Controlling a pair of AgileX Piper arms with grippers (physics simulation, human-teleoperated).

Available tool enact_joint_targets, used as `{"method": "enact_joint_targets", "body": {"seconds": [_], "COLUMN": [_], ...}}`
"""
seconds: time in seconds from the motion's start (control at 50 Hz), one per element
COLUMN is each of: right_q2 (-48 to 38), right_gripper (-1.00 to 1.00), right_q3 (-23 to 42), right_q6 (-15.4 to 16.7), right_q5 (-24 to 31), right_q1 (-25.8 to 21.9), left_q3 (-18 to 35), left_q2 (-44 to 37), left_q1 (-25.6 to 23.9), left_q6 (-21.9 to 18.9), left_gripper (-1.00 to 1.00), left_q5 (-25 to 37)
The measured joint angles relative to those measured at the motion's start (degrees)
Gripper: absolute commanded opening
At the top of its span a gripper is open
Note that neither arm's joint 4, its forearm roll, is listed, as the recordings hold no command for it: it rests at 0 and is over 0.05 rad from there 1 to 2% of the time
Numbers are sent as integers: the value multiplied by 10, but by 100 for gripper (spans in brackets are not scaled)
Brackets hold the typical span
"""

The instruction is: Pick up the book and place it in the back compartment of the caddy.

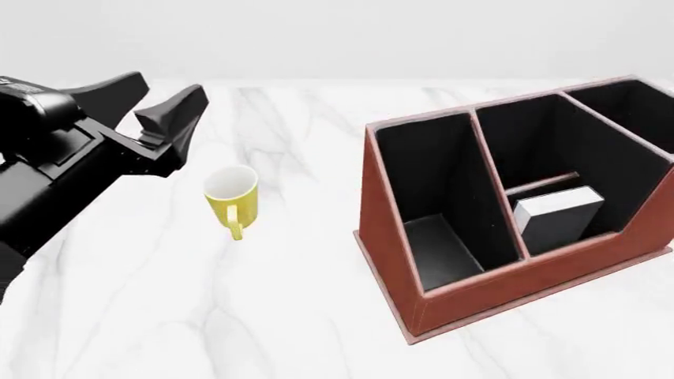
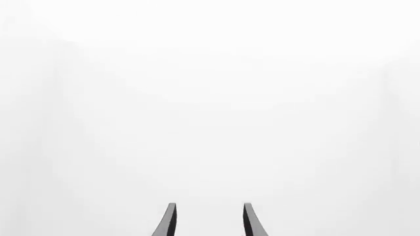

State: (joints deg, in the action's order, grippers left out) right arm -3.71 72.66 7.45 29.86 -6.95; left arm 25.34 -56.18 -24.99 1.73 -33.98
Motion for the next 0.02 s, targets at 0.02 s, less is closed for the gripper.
{"method": "enact_joint_targets", "body": {"seconds": [0.02], "right_q2": [2], "right_gripper": [100], "right_q3": [13], "right_q6": [2], "right_q5": [5], "right_q1": [-3], "left_q3": [0], "left_q2": [-1], "left_q1": [0], "left_q6": [-1], "left_gripper": [100], "left_q5": [-1]}}
